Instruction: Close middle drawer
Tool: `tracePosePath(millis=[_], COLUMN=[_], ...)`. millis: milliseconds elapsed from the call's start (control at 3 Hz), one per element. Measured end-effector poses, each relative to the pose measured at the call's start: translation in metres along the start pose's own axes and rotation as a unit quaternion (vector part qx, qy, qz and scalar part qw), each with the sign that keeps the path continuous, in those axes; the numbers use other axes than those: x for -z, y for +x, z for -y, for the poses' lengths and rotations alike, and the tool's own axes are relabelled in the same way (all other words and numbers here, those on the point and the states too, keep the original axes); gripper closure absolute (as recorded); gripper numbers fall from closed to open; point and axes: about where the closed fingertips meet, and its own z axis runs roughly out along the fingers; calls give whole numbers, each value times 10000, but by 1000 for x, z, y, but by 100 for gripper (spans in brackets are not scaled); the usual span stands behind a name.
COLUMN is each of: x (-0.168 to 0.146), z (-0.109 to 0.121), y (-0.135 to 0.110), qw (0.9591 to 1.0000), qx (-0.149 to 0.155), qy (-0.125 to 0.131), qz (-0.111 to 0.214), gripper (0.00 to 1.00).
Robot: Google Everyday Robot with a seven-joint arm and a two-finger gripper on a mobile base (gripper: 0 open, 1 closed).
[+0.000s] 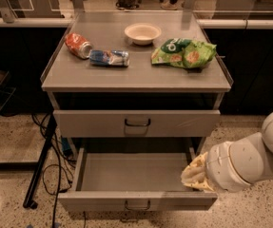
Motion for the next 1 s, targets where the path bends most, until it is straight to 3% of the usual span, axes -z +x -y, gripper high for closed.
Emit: tracePosePath(millis=[667,1000], x=[-7,-23], z=[-2,0], y=[14,50], qw=[9999,9991], qx=[-100,-236], qy=[69,267], qz=[-123,-231], gripper=[100,100])
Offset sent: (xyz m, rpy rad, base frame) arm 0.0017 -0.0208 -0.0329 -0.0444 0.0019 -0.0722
